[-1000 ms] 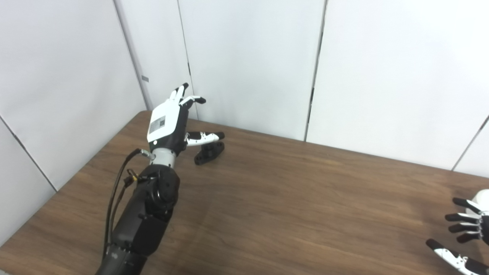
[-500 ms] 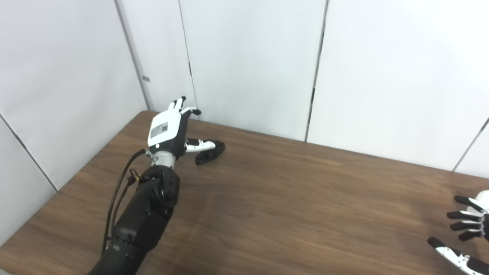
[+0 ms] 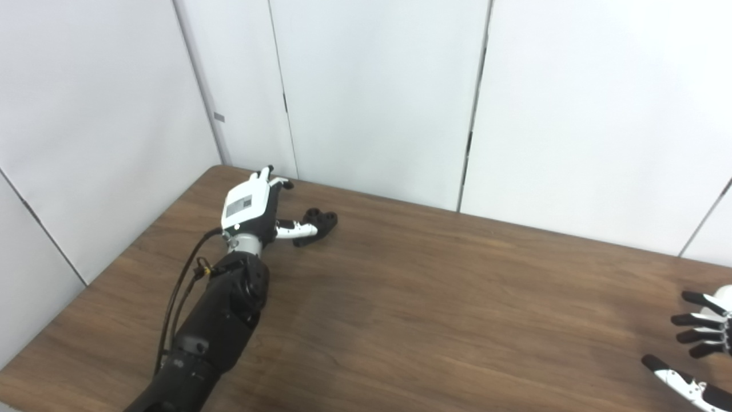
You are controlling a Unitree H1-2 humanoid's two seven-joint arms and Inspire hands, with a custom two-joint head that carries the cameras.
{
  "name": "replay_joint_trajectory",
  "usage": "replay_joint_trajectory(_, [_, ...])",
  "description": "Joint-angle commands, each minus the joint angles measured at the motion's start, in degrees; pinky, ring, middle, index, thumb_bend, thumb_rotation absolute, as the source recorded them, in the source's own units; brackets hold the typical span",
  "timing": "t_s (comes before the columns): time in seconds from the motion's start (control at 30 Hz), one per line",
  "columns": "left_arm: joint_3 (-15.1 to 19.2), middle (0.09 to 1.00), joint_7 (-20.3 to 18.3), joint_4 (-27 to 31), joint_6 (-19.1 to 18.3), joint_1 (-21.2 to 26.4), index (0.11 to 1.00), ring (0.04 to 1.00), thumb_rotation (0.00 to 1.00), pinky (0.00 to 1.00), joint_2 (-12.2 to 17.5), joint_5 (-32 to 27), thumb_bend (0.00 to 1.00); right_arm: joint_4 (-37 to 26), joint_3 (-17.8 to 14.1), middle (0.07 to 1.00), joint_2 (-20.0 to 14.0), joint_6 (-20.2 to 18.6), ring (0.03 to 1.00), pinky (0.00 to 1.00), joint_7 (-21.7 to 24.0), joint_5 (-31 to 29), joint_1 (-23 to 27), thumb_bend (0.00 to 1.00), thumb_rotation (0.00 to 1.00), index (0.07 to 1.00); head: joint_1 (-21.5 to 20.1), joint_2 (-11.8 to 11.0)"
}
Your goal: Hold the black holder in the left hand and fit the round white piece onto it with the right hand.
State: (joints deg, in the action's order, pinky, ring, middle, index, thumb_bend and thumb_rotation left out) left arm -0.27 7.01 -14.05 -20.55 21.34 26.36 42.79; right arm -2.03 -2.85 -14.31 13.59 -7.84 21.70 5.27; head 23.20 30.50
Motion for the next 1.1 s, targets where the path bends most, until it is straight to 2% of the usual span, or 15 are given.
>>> replay_joint_trajectory(0.0, [0.2, 1.000, 2.2, -0.1, 0.5, 3.1, 0.789, 1.000, 0.46, 0.92, 2.1, 0.2, 1.00, -1.9, -0.8, 0.617, -1.0, 0.7, 0.540, 0.42, -0.4, -0.1, 1.3, 0.53, 0.00, 0.743, -0.1, 0.1])
replay_joint_trajectory(0.13, [0.0, 1.000, 2.1, -0.8, 0.0, 3.4, 0.790, 1.000, 0.43, 0.92, 1.9, 0.1, 1.00, -2.5, -1.3, 0.617, -1.1, -0.2, 0.544, 0.43, 0.3, -0.5, 1.2, 0.53, 0.03, 0.748, -0.2, 0.2])
replay_joint_trajectory(0.27, [-0.2, 1.000, 2.3, -1.8, 0.7, 3.5, 0.789, 1.000, 0.47, 0.91, 1.9, -0.2, 1.00, -2.9, -1.6, 0.619, -1.0, -0.4, 0.545, 0.43, 0.8, -0.9, 1.0, 0.53, 0.03, 0.747, -0.2, 0.3])
replay_joint_trajectory(0.47, [-1.0, 1.000, 2.7, -3.9, 1.3, 4.1, 0.781, 1.000, 0.44, 0.90, 1.9, -0.7, 1.00, -3.7, -1.6, 0.626, -0.9, -1.2, 0.552, 0.43, 1.2, -0.5, 0.7, 0.53, 0.01, 0.749, -0.4, 0.6])
replay_joint_trajectory(0.8, [-1.2, 1.000, 4.1, -8.3, 3.4, 5.2, 0.759, 1.000, 0.50, 0.93, 1.2, -5.1, 1.00, -3.6, -1.7, 0.621, -1.2, -0.9, 0.554, 0.44, 1.1, -0.7, 0.6, 0.54, 0.00, 0.733, -0.5, 0.9])
replay_joint_trajectory(0.93, [-1.0, 1.000, 4.2, -9.5, 4.2, 5.7, 0.758, 1.000, 0.45, 0.97, 0.8, -7.2, 1.00, -3.7, -1.7, 0.620, -1.1, -1.0, 0.554, 0.44, 1.0, -0.6, 0.5, 0.54, 0.00, 0.728, -0.7, 1.0])
replay_joint_trajectory(1.07, [-1.8, 1.000, 4.5, -11.3, 4.3, 6.5, 0.751, 1.000, 0.43, 0.96, 1.0, -7.1, 1.00, -4.2, -1.6, 0.621, -1.0, -1.3, 0.558, 0.45, 1.1, -0.5, 0.2, 0.54, 0.00, 0.731, -1.0, 0.9])
